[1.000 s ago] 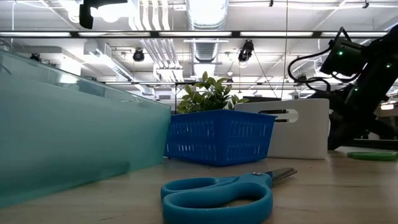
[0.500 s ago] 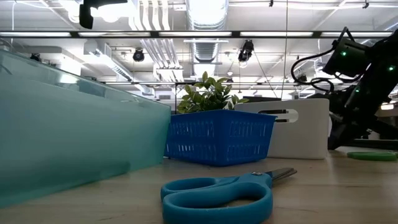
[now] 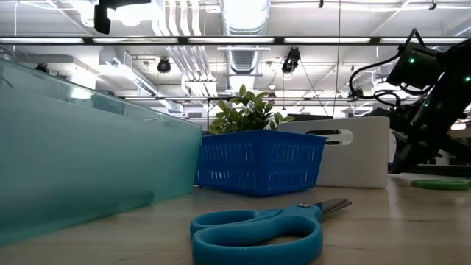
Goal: Pick & Place Paint Supplies
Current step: Put the black eye groomer brush into the green bin
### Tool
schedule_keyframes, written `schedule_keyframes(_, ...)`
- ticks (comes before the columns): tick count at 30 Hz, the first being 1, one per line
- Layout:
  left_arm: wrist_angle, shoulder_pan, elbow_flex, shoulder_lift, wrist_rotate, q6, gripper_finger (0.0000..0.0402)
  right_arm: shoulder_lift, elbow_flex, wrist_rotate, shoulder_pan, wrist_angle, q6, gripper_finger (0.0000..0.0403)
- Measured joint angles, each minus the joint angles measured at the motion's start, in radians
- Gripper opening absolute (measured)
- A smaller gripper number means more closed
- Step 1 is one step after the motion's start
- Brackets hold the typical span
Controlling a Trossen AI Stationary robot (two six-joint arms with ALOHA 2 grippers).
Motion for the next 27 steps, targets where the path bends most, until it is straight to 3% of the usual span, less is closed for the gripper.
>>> schedule_keyframes(12, 0.000, 0.000, 0.000, 0.000, 0.002, 0.000, 0.0099, -0.088, 0.084, 0.083, 0.000, -0.025, -0.051, 0.0008)
schedule_keyframes(27, -0.004, 0.000, 0.000, 0.000, 0.002, 0.005, 0.0099, -0.089, 0.250, 0.161, 0.000, -0.159, -0.136, 0.0008)
